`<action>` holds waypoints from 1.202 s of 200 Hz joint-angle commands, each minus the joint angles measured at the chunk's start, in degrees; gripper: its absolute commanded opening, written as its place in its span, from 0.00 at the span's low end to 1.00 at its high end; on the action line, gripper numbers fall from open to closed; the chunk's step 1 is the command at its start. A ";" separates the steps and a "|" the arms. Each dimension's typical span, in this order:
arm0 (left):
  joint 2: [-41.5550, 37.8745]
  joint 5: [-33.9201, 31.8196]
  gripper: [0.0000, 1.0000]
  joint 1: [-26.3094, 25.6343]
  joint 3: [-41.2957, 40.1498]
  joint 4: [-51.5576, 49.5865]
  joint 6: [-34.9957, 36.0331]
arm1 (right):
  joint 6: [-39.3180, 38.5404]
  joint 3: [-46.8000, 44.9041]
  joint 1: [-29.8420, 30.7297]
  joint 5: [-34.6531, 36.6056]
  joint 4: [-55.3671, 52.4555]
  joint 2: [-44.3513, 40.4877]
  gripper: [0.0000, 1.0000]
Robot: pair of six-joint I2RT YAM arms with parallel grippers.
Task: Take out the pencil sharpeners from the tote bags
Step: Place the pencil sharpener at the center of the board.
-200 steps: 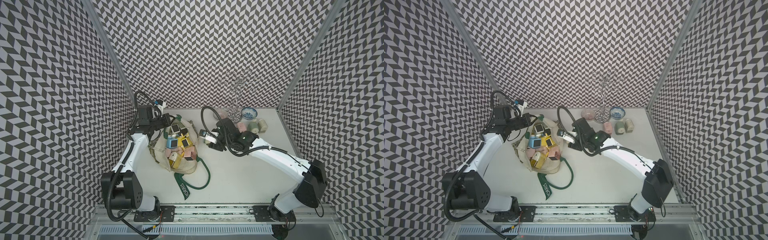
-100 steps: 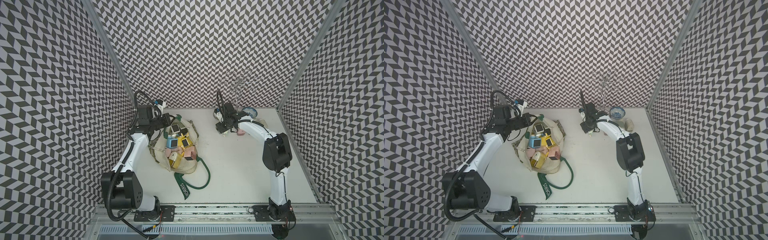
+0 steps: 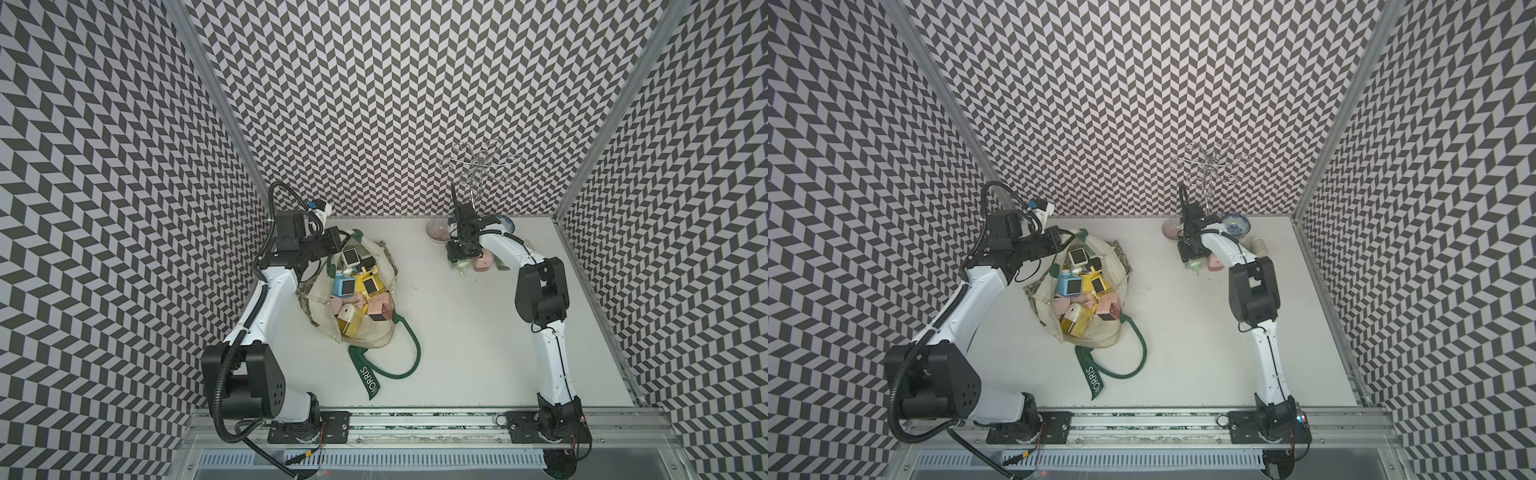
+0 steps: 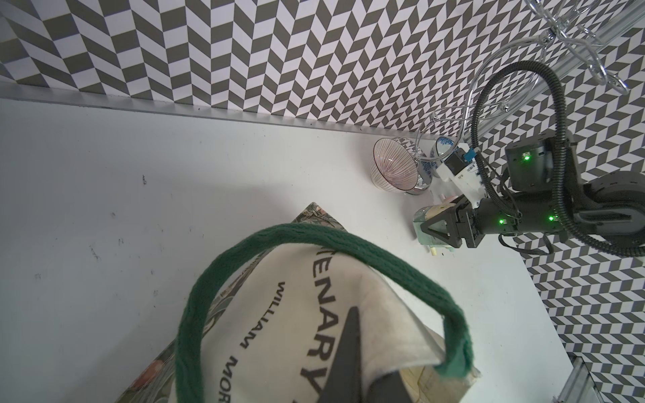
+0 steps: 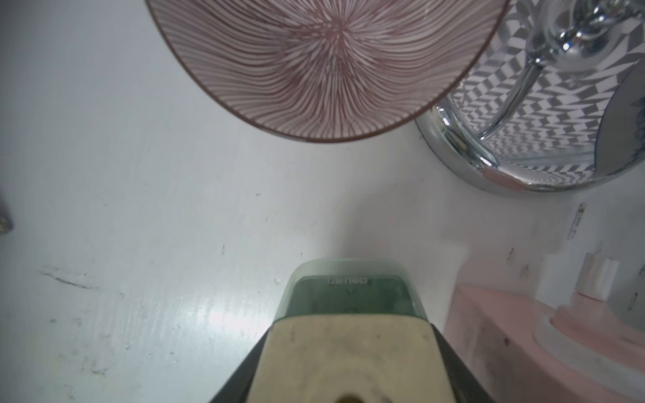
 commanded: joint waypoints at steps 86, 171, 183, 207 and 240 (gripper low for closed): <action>-2.56 0.08 0.00 0.92 0.67 3.10 0.50 | 2.91 2.27 -1.57 3.42 -1.57 1.79 0.51; -2.26 0.00 0.00 0.92 0.72 2.93 0.58 | 2.44 4.30 -1.68 1.81 -1.59 3.40 0.70; -2.29 -0.02 0.00 0.92 0.72 2.99 0.60 | 2.50 4.30 -1.68 1.72 -1.59 3.05 0.70; -2.33 -0.04 0.00 0.92 0.72 2.92 0.58 | 2.44 3.96 -1.68 1.40 -1.57 1.87 0.70; -2.27 -0.15 0.00 0.90 0.72 2.95 0.57 | 2.64 0.93 -1.58 0.00 0.22 -2.72 0.76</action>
